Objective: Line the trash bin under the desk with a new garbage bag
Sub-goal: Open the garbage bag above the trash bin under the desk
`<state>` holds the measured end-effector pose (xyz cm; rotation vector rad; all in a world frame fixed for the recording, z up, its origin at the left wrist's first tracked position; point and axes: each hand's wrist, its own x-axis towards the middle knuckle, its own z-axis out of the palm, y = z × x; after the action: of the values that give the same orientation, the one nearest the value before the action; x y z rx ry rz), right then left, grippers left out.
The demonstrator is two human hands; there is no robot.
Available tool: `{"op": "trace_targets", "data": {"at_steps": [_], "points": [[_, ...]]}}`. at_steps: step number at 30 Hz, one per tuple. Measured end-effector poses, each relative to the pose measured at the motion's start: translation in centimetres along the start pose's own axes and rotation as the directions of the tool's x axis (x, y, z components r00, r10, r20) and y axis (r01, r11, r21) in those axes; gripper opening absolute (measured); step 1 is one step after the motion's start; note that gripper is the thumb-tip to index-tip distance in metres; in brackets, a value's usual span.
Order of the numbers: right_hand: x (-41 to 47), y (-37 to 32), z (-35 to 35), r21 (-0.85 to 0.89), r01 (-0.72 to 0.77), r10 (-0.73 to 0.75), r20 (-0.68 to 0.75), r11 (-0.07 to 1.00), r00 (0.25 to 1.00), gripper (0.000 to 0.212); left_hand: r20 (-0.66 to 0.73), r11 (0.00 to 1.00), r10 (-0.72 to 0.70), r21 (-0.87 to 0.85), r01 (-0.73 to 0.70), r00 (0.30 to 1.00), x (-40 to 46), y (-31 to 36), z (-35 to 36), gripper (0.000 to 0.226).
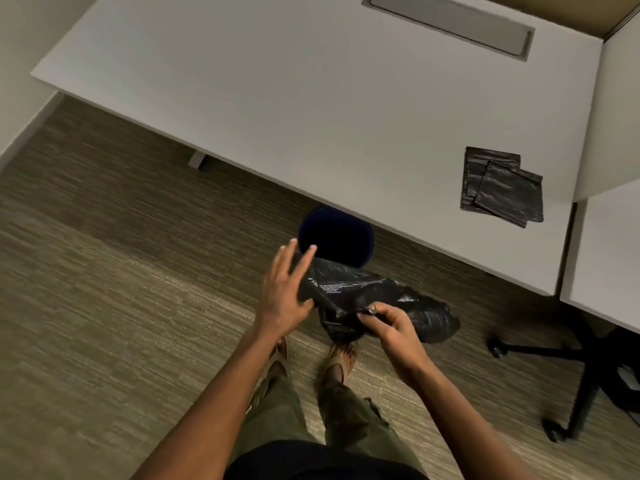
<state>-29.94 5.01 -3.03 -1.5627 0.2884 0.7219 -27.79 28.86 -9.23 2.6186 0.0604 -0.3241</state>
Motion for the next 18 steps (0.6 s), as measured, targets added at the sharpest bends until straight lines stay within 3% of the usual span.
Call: {"op": "trace_targets", "data": {"at_steps": [3,5,9,13,15,16,18], "points": [[0.1,-0.6,-0.8,-0.072,0.060,-0.064,-0.060,0.996,0.996,0.025,0.084,0.992,0.107,0.054,-0.112,0.991,2.0,1.0,-0.4,0.051],[0.1,-1.0,-2.0,-0.126,0.100,-0.116,-0.127,0.987,0.985,0.027,0.118,0.996,0.076,0.034,-0.081,0.990,2.5,0.6,-0.8,0.032],[0.9,-0.7,-4.8,-0.426,0.103,-0.220,-0.236,0.899,0.947,0.034,0.161,0.997,-0.013,-0.069,0.024,0.987,2.5,-0.4,-1.7,0.017],[2.2,0.6,-6.8,-0.731,0.111,-0.377,-0.211,0.673,0.902,0.064,0.182,0.952,-0.113,-0.262,0.158,0.977,1.9,-1.3,-2.6,0.017],[2.9,1.5,-7.7,-0.826,0.012,-0.408,-0.265,0.563,0.874,0.066,0.187,0.919,-0.172,-0.323,0.226,0.967,1.6,-1.9,-3.3,0.012],[3.3,1.8,-8.2,-0.820,-0.071,-0.406,-0.354,0.568,0.842,0.062,0.191,0.904,-0.197,-0.344,0.254,0.962,1.4,-2.3,-3.6,0.009],[4.2,2.3,-8.4,-0.666,-0.231,-0.312,-0.590,0.709,0.745,0.045,0.218,0.879,-0.229,-0.372,0.298,0.949,0.7,-2.8,-4.2,0.008]]}}
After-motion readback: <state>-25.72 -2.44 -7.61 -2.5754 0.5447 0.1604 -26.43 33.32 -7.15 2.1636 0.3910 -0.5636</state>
